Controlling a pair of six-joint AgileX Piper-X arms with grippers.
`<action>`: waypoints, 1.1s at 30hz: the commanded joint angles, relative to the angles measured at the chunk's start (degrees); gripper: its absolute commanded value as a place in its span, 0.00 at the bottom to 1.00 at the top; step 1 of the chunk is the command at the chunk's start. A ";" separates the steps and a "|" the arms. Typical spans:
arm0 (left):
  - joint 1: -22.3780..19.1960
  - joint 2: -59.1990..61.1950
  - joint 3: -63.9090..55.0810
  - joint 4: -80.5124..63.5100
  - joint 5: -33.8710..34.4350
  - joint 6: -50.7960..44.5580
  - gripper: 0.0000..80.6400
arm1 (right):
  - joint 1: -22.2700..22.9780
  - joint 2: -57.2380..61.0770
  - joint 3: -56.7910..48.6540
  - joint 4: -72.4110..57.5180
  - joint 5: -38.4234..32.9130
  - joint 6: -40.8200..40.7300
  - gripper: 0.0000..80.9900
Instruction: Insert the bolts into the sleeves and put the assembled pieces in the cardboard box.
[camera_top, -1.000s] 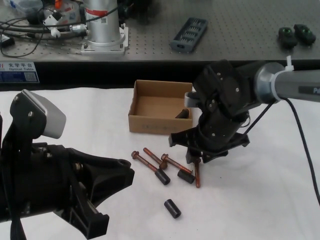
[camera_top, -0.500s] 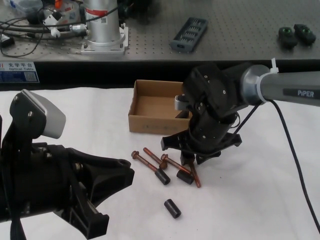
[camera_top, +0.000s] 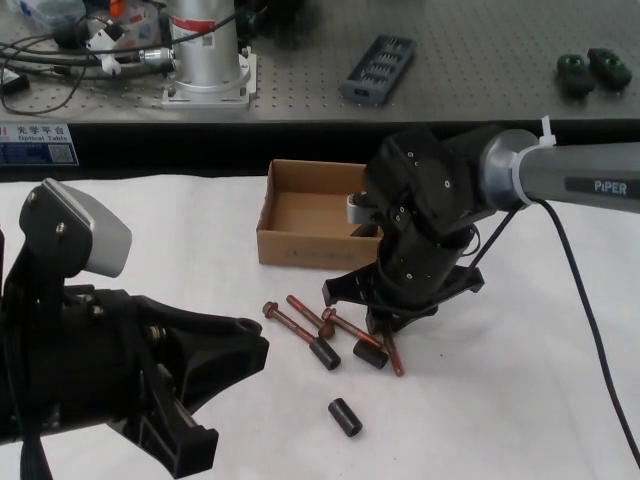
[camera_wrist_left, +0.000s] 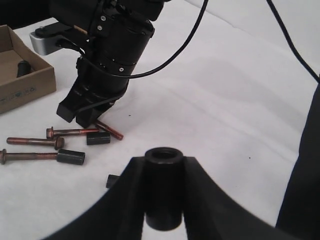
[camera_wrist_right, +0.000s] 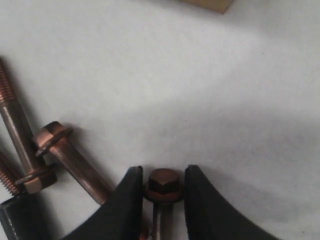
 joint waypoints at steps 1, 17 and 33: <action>0.02 -0.65 -0.11 -1.16 0.53 -0.81 0.01 | 0.00 -0.06 -0.59 0.90 -0.26 -0.69 0.20; 0.02 -0.65 -0.11 -1.16 0.53 -0.81 0.01 | -0.10 -5.28 -0.59 0.51 -0.99 -3.41 0.07; 0.02 0.62 0.05 -1.69 6.97 4.86 0.01 | 0.25 -28.26 10.32 -13.36 0.29 -5.76 0.07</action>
